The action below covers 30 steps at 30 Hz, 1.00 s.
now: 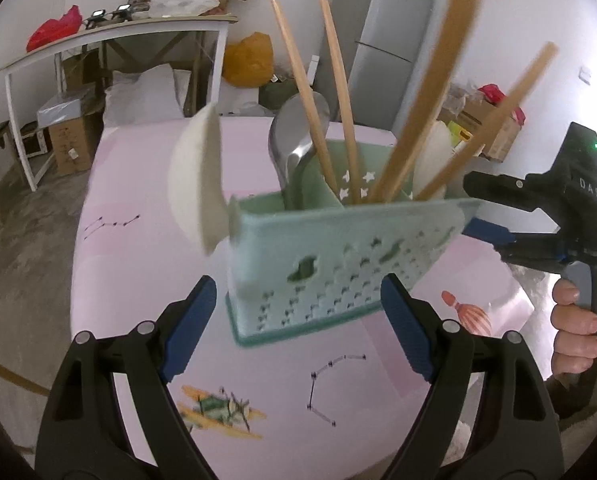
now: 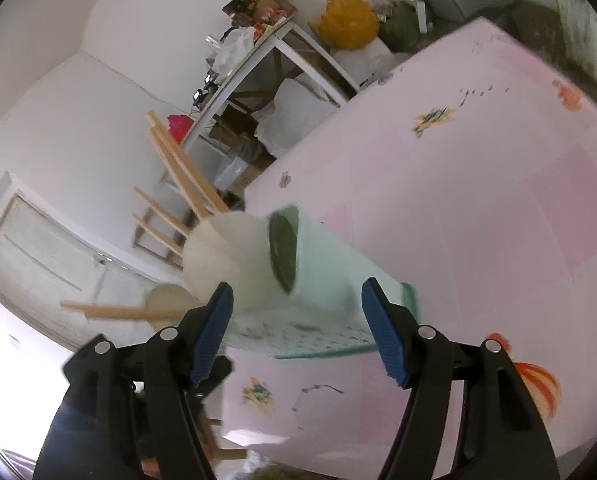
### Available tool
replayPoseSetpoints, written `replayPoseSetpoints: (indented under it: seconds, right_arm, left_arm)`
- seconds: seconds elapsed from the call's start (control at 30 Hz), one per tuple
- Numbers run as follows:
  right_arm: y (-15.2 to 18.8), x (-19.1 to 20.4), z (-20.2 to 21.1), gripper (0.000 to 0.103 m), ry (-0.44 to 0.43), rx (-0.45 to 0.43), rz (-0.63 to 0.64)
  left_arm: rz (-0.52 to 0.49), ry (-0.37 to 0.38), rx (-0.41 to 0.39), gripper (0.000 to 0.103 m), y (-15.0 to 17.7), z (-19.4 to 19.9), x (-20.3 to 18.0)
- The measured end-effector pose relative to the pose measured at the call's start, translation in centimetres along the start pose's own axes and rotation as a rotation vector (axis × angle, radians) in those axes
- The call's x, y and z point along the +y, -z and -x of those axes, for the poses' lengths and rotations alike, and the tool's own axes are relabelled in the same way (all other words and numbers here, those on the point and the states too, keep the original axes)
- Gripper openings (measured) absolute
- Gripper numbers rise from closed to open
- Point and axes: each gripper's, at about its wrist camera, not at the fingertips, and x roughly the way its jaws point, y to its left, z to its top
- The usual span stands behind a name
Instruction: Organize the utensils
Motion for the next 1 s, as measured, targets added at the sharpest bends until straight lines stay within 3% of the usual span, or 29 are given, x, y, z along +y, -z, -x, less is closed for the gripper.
replayPoseSetpoints:
  seconds: [0.1,0.33,0.43,0.53,0.63,0.87,1.0]
  right_arm:
    - [1.0,0.5,1.3,0.065,0.058,-0.026,0.053]
    - [4.6,4.0,2.6,0.073,0.294,-0.073,0.302]
    - [6.1,5.6,2.5,0.079,0.411,-0.106,0.394]
    - [7.0,6.9,2.8,0.089,0.519,-0.168,0.472]
    - [7.8,7.7,3.4,0.096,0.573,-0.208,0.497]
    - [9.0,8.4,3.7,0.096,0.613,-0.214,0.481]
    - [9.2,8.3,3.7,0.096,0.650,-0.222,0.479]
  left_arm:
    - [-0.009,-0.038,-0.008,0.084,1.2,1.6,-0.7]
    - [-0.031,-0.162,-0.037,0.092,2.1,3.9,-2.4]
    - [-0.004,-0.203,-0.045,0.093,2.0,4.5,-2.5]
    - [0.017,-0.294,-0.063,0.093,1.9,5.2,-2.5]
    - [0.031,-0.370,-0.063,0.094,2.0,5.9,-2.4]
    - [0.030,-0.500,-0.086,0.095,1.6,7.0,-2.8]
    - [0.048,-0.536,-0.056,0.095,1.5,6.9,-2.7]
